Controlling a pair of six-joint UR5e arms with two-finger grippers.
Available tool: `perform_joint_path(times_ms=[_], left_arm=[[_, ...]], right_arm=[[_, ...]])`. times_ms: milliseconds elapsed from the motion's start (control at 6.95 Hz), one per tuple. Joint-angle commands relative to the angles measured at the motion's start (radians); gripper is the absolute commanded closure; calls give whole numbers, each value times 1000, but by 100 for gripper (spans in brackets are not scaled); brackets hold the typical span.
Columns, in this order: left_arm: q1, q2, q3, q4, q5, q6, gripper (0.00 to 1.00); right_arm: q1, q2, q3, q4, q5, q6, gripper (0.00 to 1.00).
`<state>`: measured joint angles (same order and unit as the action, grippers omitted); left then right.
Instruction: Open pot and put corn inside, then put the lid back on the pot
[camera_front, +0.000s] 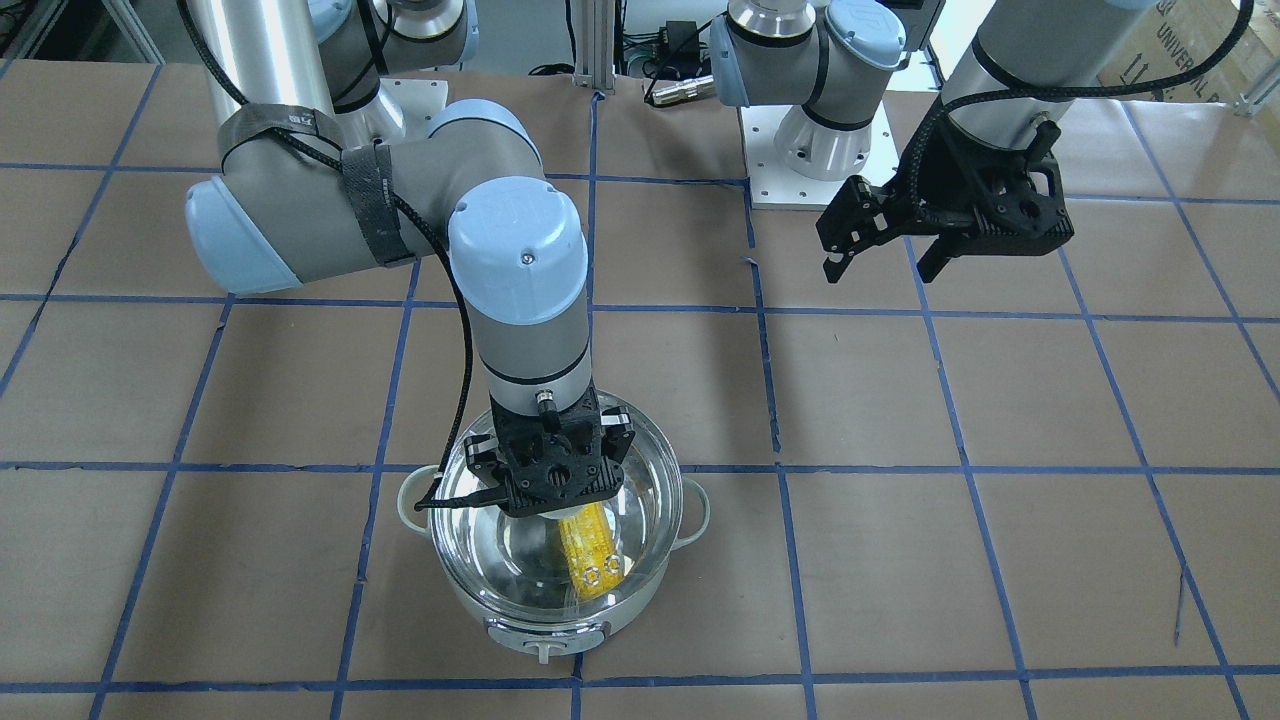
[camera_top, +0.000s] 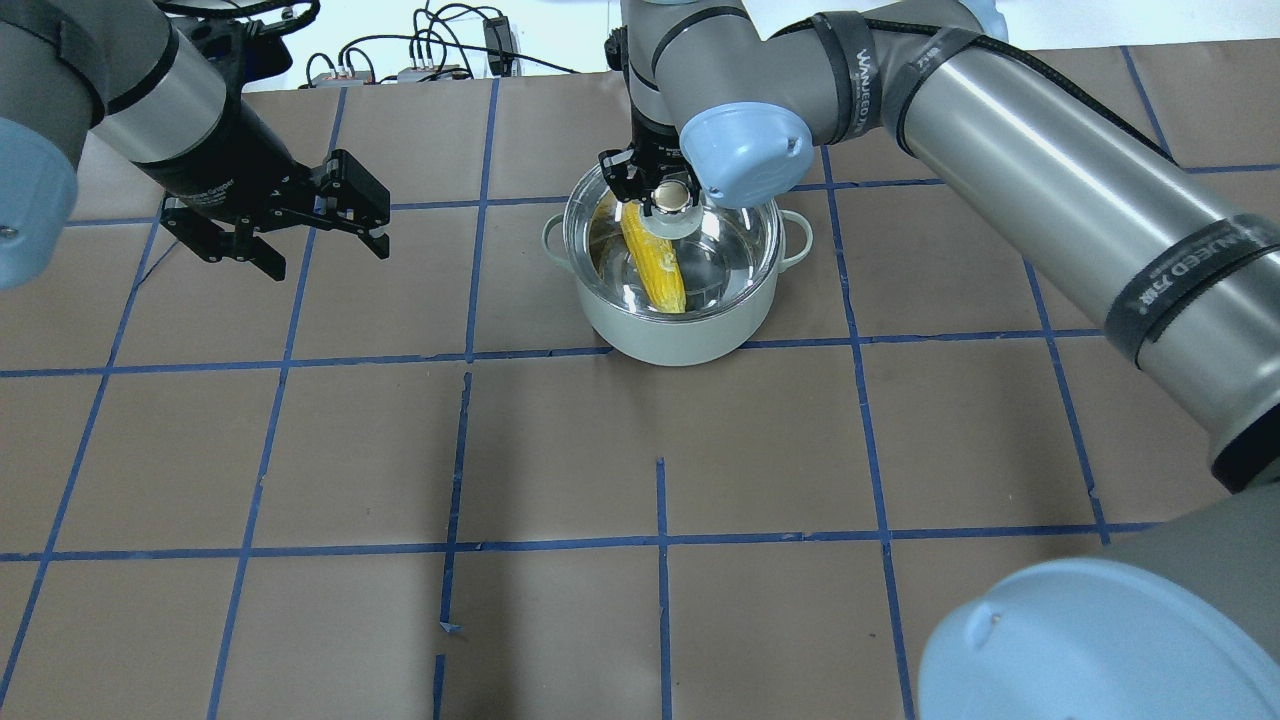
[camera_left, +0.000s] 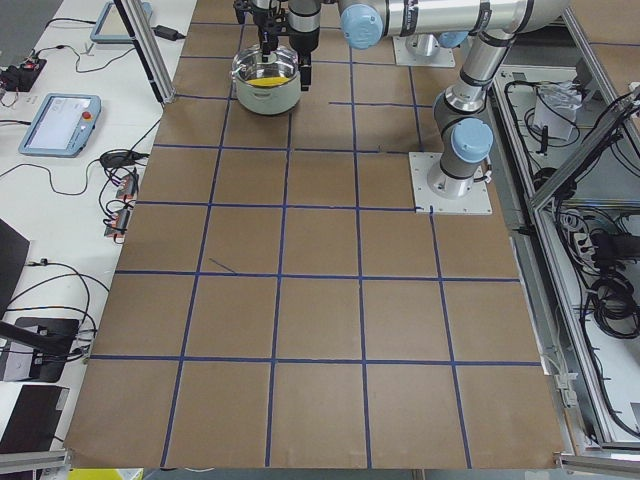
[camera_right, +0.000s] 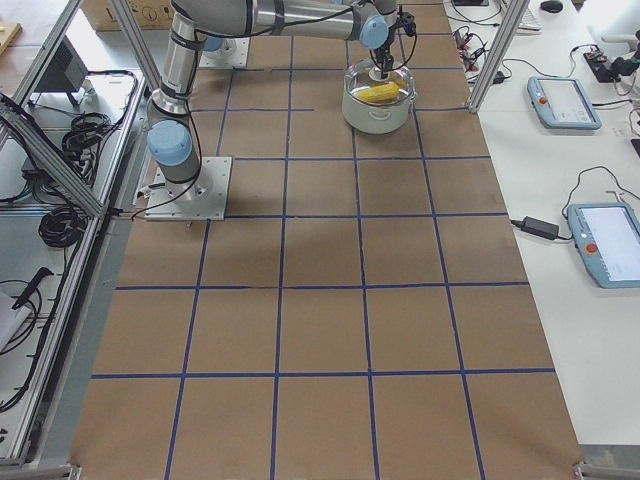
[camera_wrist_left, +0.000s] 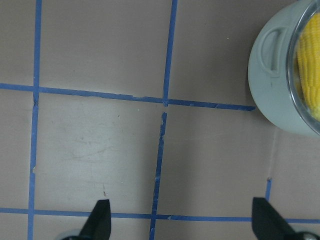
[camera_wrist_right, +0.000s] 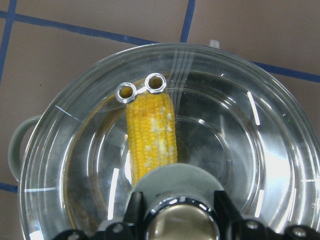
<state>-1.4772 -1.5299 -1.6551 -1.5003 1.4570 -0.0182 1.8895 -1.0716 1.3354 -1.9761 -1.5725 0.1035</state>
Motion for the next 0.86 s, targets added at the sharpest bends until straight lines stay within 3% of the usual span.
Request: perform_joint_path(times_ms=[0, 288, 432, 576, 719], left_arm=[[0, 2, -2, 0, -3, 0, 0], [2, 1, 3, 0, -4, -2, 0], [0, -1, 5, 0, -3, -2, 0], [0, 1, 0, 0, -3, -2, 0], [0, 1, 0, 3, -3, -2, 0]], right_arm=[[-3, -1, 2, 0, 0, -5, 47], [-3, -1, 2, 0, 0, -7, 47], [-4, -1, -1, 5, 5, -7, 16], [-3, 1, -10, 6, 21, -5, 0], [-6, -1, -10, 9, 29, -5, 0]])
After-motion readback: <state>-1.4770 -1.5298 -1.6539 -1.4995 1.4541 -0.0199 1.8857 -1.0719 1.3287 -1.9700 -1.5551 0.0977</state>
